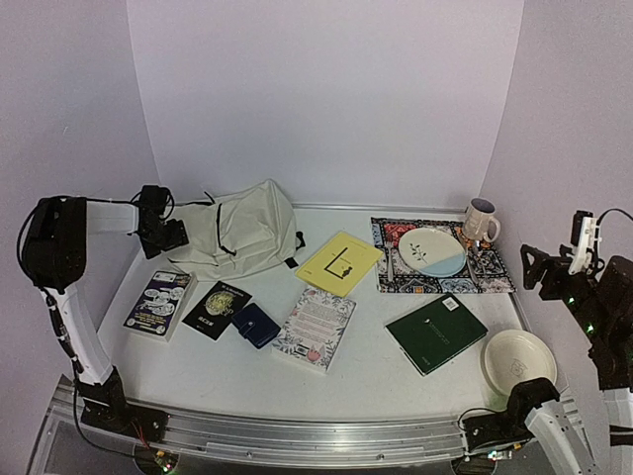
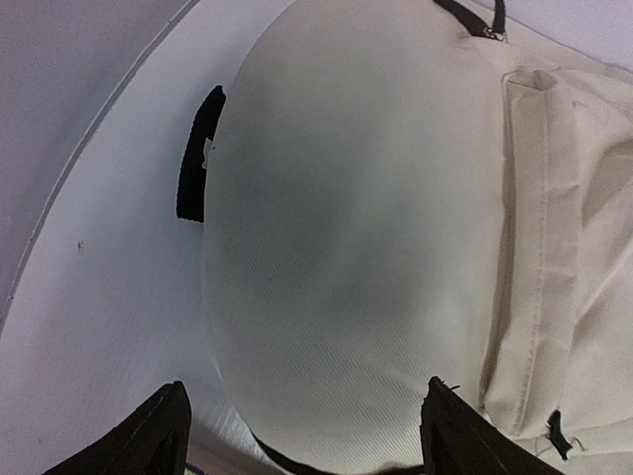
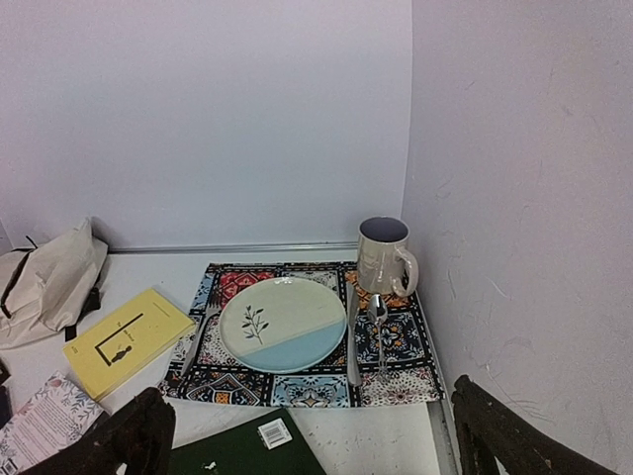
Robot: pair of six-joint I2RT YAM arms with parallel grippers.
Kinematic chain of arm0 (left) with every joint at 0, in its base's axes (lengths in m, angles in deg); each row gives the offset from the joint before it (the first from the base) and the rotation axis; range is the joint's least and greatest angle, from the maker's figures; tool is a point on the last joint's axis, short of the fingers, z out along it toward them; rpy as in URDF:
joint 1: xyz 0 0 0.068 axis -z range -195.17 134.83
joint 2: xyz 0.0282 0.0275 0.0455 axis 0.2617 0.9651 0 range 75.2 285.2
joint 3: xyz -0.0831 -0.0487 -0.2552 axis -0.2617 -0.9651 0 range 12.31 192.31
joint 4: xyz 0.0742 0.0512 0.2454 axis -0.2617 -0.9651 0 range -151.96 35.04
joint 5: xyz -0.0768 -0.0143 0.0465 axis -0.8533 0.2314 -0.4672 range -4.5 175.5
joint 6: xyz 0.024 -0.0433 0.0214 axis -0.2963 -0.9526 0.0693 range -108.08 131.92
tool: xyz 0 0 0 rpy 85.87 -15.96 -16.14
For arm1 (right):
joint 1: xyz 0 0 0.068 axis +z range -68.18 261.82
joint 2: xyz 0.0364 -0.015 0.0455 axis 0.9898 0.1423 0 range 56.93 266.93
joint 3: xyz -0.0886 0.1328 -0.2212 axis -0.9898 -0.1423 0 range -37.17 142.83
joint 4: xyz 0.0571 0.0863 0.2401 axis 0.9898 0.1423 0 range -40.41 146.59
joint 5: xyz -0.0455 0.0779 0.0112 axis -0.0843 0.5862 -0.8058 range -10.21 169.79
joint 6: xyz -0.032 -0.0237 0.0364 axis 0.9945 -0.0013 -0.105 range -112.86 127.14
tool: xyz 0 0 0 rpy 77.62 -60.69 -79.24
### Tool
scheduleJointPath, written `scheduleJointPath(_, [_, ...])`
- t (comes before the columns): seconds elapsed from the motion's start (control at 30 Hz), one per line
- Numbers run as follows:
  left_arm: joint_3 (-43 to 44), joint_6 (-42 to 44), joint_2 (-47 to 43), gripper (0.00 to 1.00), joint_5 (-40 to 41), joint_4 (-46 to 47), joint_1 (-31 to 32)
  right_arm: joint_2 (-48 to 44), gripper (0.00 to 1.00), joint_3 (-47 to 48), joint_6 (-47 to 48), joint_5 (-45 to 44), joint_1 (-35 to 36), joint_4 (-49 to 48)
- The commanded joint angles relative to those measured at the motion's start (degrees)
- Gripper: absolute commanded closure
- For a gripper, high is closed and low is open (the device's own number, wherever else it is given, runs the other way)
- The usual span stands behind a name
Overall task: Pack the student bag
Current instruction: Pick up the student bag from the corner of the board.
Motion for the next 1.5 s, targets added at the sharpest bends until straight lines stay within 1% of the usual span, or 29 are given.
scheduleJointPath(0.0, [6.23,-2.11,4.31,0.19,-1.96,0.06,-1.39,0.12,0.02,-0.61,0.85,1.24,-0.09,-3.58])
scheduleJointPath(0.2, [11.02,-2.89,12.47,0.21,-3.45,-0.07,-1.47,1.32,0.02,-0.59,1.25,4.23,-0.10,-3.58])
scheduleJointPath(0.33, [12.23,-3.72,15.36,0.30,-6.45,-0.06,-1.47,1.90,0.02,-0.70,1.32,3.94,-0.09,-3.58])
scheduleJointPath(0.47, [11.78,-4.82,15.37,0.52,-10.43,-0.08,-1.51,2.38,0.02,-0.45,1.33,4.70,-0.12,-3.46])
scheduleJointPath(0.63, [11.57,-7.09,12.07,0.91,-15.80,0.16,-1.43,2.74,0.02,-0.03,1.34,4.66,-0.10,-3.02])
scheduleJointPath(0.67, [11.57,-7.75,10.84,0.97,-16.78,0.22,-1.44,2.60,0.02,0.09,1.34,4.86,-0.09,-3.00])
scheduleJointPath(0.7, [11.59,-8.44,9.67,1.00,-17.80,0.29,-1.43,2.47,0.02,0.27,1.33,5.00,-0.11,-2.96])
scheduleJointPath(0.8, [11.64,-10.72,5.57,1.00,-20.86,0.51,-1.38,2.64,0.02,1.32,0.90,6.09,-0.12,-2.30])
scheduleJointPath(0.9, [11.31,-13.09,1.48,1.00,-23.92,1.13,-1.29,4.44,0.02,2.64,0.39,9.27,-0.11,-1.87])
scheduleJointPath(1.07, [9.85,-17.00,-4.95,1.00,-28.88,2.24,0.04,12.39,0.02,5.91,-2.16,17.40,-0.11,-0.34])
scheduleJointPath(1.17, [8.21,-18.84,-9.00,1.00,-29.00,2.96,2.38,17.22,0.02,6.46,-3.79,23.22,-0.11,-0.71])
scheduleJointPath(1.27, [6.36,-20.68,-12.63,1.00,-28.38,3.65,6.00,21.21,0.02,6.38,-5.87,28.91,-0.14,-2.83])
scheduleJointPath(1.4, [2.81,-23.12,-17.35,1.00,-25.82,4.77,11.55,25.08,0.02,6.05,-9.25,33.25,0.02,-6.17])
scheduleJointPath(1.47, [0.73,-23.48,-19.49,1.00,-23.29,5.20,14.73,26.69,0.03,5.56,-11.03,34.89,0.52,-8.13])
